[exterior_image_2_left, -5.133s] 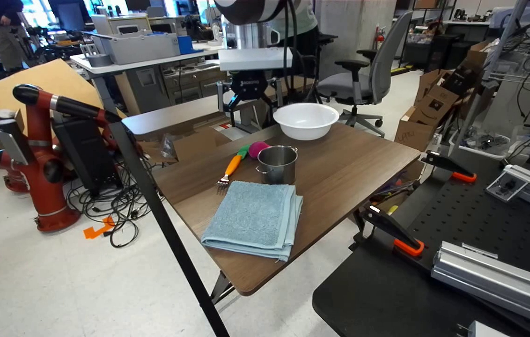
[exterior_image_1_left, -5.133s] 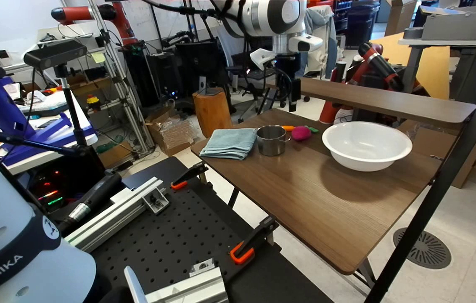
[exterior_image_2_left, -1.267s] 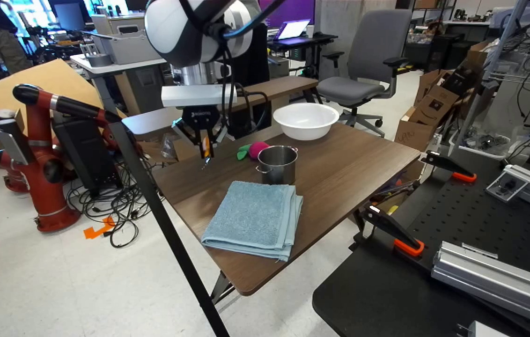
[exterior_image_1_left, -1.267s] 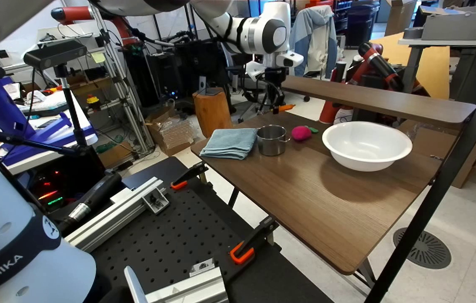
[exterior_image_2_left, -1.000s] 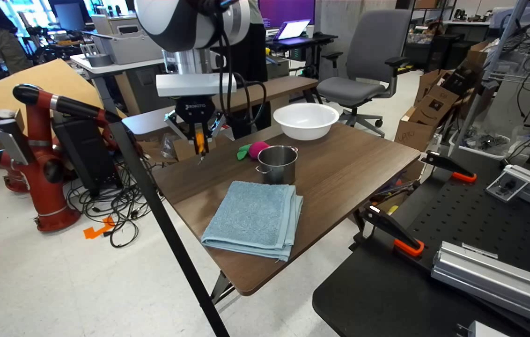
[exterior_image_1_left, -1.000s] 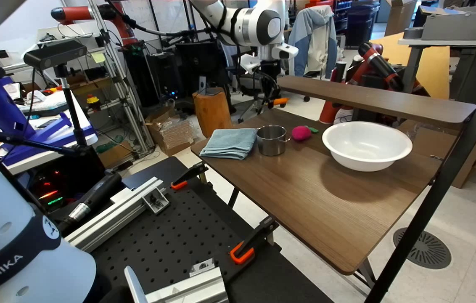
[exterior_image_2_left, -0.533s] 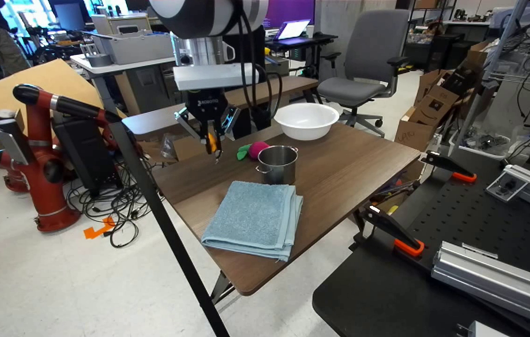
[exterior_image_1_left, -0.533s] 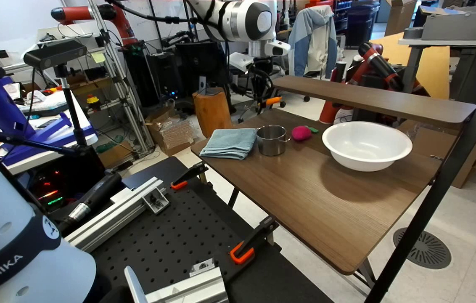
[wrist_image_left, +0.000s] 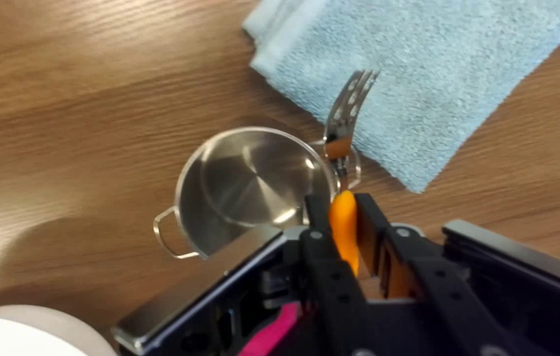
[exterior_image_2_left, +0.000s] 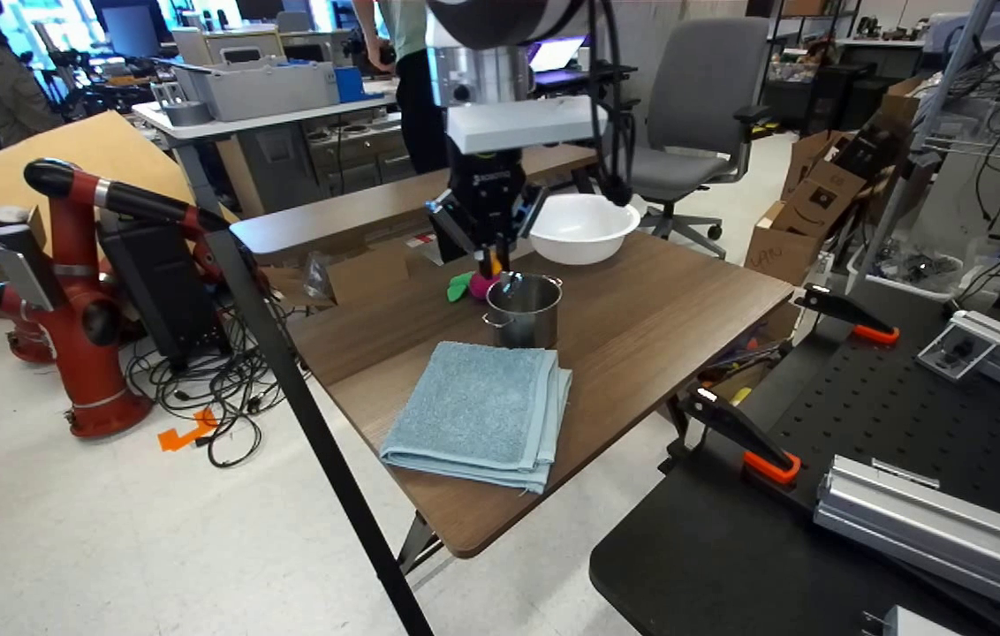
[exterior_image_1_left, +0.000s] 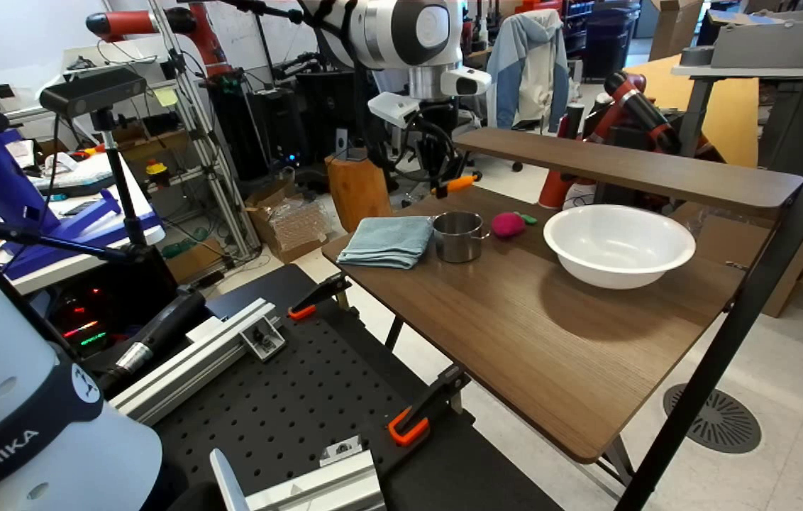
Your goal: Move the fork to the right side of the table
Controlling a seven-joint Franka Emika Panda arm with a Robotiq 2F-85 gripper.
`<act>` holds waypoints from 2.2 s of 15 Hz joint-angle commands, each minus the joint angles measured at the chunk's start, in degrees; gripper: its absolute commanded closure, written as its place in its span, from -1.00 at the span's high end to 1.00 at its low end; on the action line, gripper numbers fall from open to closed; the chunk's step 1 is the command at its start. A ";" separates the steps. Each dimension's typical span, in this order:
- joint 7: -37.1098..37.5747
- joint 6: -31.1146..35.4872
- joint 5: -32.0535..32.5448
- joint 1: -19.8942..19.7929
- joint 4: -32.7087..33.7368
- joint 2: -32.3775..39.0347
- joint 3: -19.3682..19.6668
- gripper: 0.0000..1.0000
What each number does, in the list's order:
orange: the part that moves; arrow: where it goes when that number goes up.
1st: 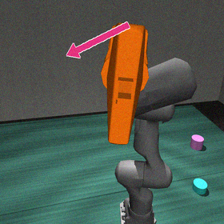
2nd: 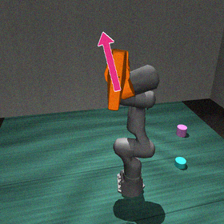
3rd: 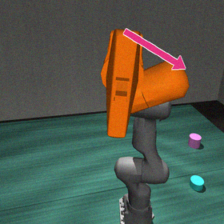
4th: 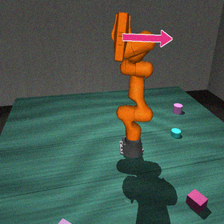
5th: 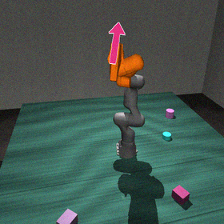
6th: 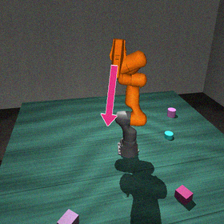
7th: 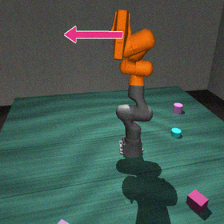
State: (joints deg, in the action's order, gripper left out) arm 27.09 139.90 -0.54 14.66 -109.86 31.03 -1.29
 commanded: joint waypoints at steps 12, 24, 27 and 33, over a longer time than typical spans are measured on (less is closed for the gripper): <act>-21.57 14.60 -10.91 -21.39 -27.75 -14.99 3.46 -0.90; -32.96 11.18 -9.59 -29.53 -15.38 -2.27 4.62 -0.90; -33.94 11.31 -9.44 -30.84 -13.01 1.59 4.61 -0.90; -34.13 10.35 -9.02 -31.94 -8.59 6.22 4.45 -0.90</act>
State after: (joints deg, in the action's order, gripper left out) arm -5.93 152.60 -9.61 -16.48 -121.19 35.67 3.79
